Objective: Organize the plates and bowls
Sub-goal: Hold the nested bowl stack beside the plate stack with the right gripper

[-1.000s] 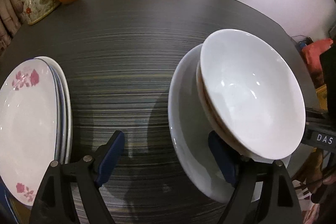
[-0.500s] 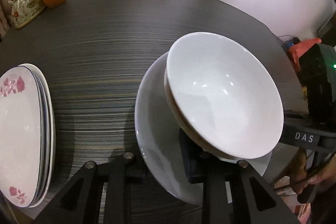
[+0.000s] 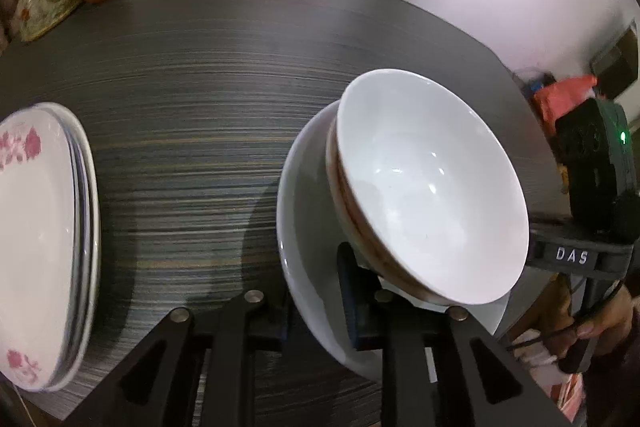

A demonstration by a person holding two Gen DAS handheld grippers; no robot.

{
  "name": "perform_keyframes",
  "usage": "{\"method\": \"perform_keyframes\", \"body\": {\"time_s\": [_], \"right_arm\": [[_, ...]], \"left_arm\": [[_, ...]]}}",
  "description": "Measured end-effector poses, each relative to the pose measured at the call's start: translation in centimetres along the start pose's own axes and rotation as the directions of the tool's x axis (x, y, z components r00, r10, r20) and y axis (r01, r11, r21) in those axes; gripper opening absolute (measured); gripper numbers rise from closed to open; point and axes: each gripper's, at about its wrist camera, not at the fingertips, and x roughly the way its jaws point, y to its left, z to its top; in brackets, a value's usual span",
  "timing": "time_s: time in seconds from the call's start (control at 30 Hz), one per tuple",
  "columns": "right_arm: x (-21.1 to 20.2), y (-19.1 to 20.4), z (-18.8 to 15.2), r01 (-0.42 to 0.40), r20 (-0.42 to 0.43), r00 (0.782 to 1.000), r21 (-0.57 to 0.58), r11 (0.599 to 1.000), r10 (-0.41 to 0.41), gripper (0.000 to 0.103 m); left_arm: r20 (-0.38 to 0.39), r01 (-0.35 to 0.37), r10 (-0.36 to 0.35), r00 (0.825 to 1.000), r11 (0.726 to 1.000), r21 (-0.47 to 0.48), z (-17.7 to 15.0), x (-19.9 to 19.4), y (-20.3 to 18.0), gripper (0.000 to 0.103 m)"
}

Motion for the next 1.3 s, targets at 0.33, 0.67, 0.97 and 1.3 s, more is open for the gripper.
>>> {"method": "perform_keyframes", "body": {"time_s": [0.33, 0.67, 0.97, 1.3], "right_arm": [[-0.2, -0.7, 1.1, -0.003, -0.007, 1.0, 0.023, 1.0, 0.003, 0.015], [-0.6, -0.4, 0.3, 0.009, 0.029, 1.0, 0.004, 1.0, -0.009, 0.01], [-0.5, 0.1, -0.2, -0.009, 0.034, 0.999, 0.007, 1.0, 0.009, 0.011], [-1.1, 2.8, 0.8, -0.03, 0.049, 0.998, -0.033, 0.999, 0.032, 0.011]], "left_arm": [[-0.006, -0.007, 0.007, 1.0, 1.0, -0.021, 1.4, 0.4, 1.0, 0.032], [0.034, 0.019, -0.019, 0.999, 1.0, -0.01, -0.3, -1.1, 2.0, 0.014], [0.056, -0.004, 0.006, 0.998, 1.0, -0.027, -0.7, -2.0, 1.6, 0.014], [0.11, -0.044, 0.052, 0.993, 0.996, -0.074, -0.6, -4.9, 1.9, 0.014]]}}
